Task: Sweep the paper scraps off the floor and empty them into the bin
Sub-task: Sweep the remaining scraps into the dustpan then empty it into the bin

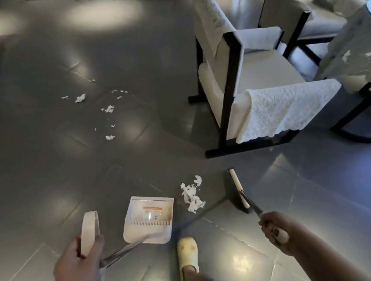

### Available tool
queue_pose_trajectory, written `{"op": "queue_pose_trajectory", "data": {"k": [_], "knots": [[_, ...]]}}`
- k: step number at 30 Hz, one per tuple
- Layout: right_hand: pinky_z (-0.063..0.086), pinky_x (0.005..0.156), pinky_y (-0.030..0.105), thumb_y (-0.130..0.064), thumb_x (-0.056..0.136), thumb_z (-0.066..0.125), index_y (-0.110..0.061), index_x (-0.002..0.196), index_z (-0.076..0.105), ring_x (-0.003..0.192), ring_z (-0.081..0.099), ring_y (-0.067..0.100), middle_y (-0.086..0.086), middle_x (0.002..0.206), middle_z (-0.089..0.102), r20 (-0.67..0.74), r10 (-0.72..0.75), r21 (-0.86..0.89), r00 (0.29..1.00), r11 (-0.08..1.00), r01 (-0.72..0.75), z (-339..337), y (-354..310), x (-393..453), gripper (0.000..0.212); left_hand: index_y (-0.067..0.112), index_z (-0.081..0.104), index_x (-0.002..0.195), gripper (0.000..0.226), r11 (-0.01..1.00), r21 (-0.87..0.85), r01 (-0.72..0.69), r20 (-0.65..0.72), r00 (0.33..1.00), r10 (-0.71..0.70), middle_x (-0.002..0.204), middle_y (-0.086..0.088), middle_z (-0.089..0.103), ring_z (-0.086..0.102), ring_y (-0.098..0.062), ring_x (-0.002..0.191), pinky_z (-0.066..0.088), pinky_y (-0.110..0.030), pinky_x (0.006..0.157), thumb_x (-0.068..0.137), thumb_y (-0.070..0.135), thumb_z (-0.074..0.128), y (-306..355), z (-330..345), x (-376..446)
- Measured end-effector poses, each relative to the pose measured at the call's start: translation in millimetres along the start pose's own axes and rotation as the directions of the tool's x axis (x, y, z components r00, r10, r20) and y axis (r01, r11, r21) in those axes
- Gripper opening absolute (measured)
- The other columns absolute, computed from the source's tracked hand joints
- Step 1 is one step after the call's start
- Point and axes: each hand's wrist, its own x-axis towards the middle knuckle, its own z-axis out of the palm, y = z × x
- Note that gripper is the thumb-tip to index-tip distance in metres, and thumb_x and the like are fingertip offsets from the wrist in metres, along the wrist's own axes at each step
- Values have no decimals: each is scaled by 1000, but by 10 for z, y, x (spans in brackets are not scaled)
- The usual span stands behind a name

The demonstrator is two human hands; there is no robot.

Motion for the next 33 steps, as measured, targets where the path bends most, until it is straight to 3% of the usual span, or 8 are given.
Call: {"op": "queue_pose_trajectory", "data": {"k": [5,10,14,18,21,26,29,33], "knots": [[27,26,8,1,90,43,-9,63,43,21,32,6,3,41,40,112,95,-70,989,994,-88,692,-26,167,28,30,68,81,10,1000,4,16,-47,999,-16,55,0,63,59,-18,44,59,-48,74,82,22,74,-112,-95,450],[26,24,8,-1,92,44,-8,66,45,21,33,6,4,42,41,184,61,22,981,998,-66,952,-334,71,27,15,64,73,14,999,36,-23,6,1000,23,52,-8,58,55,-15,39,44,-36,44,86,13,71,48,-8,899],[25,24,8,-3,92,46,-7,69,44,22,34,6,4,45,42,117,46,58,992,997,-53,812,-561,-72,23,20,62,76,16,994,68,-81,82,994,75,55,-7,59,64,-24,55,44,-34,54,88,14,70,333,82,1342],[23,30,9,3,89,45,-5,72,47,27,32,9,6,50,41,-17,-104,-198,994,975,99,982,-530,-2,18,20,65,84,16,988,63,-140,158,979,129,52,-8,62,65,-25,57,47,-36,61,79,33,73,541,153,1621],[24,33,10,8,85,44,-4,70,46,27,33,12,9,50,39,-64,-137,-277,988,954,114,1325,-495,82,19,13,67,97,19,991,61,-121,196,975,107,56,-13,63,62,-25,53,45,-28,54,83,23,76,567,172,1772],[24,25,11,2,89,46,-6,61,44,22,33,7,4,42,40,-2,46,-109,999,993,-46,1627,-510,51,29,12,66,100,14,988,52,-145,230,965,130,62,-21,64,61,-23,48,44,-23,46,89,17,71,814,126,2063],[23,26,12,-2,87,50,-6,82,53,27,34,7,4,48,46,-15,62,-46,998,997,-62,1524,-476,-96,7,10,65,99,11,969,88,-232,306,932,195,65,-21,65,58,-17,44,40,-12,44,89,14,69,1055,119,2247],[21,27,10,-5,86,53,-11,109,57,34,31,6,3,58,44,5,34,182,999,983,-34,1323,-285,-262,24,14,65,98,11,952,47,-303,404,877,259,62,-19,64,60,-6,48,40,-9,48,88,12,70,1301,262,2403]]}}
